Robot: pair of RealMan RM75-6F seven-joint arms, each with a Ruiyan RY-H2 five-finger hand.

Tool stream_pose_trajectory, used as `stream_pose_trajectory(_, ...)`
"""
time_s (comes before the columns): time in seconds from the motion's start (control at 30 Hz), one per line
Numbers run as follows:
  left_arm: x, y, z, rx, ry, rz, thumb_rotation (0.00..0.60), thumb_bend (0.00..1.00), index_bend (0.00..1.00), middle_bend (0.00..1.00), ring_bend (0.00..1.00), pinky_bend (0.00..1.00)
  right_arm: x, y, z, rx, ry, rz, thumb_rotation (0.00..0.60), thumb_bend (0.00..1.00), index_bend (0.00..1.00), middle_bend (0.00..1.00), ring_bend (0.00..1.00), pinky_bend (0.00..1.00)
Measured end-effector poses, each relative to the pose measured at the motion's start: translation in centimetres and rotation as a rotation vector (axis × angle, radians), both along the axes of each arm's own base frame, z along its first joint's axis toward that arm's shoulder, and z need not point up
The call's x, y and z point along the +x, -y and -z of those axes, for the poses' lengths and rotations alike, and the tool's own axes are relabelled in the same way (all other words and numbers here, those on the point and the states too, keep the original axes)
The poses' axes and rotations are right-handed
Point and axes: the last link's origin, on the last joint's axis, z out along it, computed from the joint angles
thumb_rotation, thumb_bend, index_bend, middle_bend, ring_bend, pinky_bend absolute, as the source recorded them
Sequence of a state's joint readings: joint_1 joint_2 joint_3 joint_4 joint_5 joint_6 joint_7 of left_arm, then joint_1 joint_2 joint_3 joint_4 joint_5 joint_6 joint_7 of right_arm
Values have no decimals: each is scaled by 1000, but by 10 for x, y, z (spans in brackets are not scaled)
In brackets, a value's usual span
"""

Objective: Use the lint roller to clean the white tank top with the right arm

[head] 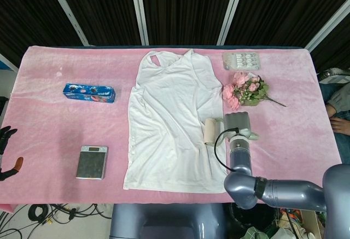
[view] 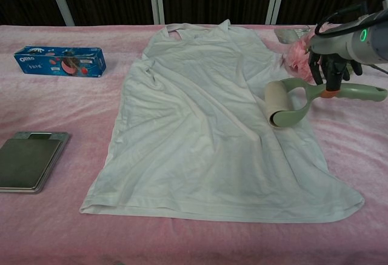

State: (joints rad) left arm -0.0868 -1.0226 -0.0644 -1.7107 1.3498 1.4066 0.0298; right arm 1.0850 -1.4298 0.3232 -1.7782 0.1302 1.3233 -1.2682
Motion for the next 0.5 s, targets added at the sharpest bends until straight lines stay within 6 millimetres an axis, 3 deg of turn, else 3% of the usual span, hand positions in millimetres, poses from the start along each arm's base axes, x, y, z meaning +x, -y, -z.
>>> stream_pose_trajectory(0.27, -1, 0, 0, 3, -2, -4, 600, 382, 141, 85, 37, 52, -13, 8, -45, -96, 50, 15, 600, 585, 696, 530, 548, 517)
stream_pose_trajectory(0.37, -1, 0, -1, 5, -6, -4, 600, 382, 141, 85, 37, 52, -29, 8, -62, -120, 34, 32, 600, 586, 695, 530, 548, 516)
stream_pose_trajectory(0.5, -1, 1, -1, 9, -9, -5, 600, 382, 141, 85, 37, 51, -52, 4, -66, -117, 44, 64, 600, 585, 695, 530, 548, 516)
